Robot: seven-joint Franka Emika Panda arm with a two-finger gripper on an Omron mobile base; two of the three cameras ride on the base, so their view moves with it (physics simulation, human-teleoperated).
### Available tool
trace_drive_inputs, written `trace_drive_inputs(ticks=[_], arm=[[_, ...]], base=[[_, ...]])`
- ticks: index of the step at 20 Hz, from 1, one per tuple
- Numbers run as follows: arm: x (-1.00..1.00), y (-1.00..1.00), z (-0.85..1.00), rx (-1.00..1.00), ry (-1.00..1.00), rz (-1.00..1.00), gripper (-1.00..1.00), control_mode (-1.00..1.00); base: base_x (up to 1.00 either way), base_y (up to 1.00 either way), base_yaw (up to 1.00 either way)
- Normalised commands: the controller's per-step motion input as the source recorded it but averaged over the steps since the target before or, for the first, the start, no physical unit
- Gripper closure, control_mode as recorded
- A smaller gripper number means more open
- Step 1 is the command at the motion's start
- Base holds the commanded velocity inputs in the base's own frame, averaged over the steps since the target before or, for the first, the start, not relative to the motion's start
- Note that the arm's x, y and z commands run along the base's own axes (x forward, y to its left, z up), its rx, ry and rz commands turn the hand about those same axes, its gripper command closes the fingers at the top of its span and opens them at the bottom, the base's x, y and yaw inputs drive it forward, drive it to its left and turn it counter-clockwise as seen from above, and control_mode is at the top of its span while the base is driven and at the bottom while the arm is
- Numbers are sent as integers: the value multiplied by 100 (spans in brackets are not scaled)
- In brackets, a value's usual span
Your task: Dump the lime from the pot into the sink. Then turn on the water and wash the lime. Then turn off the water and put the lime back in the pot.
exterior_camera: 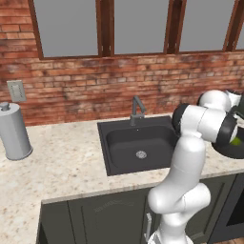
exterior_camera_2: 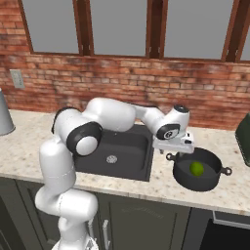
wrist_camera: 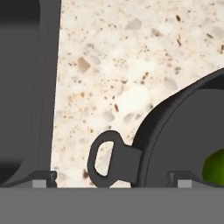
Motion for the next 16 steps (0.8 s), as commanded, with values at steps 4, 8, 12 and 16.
trace_drive_inputs(ticks=[4, 8, 12, 16], arm=[[14, 0, -25, 0, 1, 0, -100, -100], [7, 0, -26, 0, 2, 0, -100, -100], [0, -1, -30, 0, 4, 0, -100, -100], [0, 0, -37, 0, 5, 0, -100, -100]], base=[[0, 0, 0], [0, 0, 0], [0, 0, 0], [0, 0, 0]])
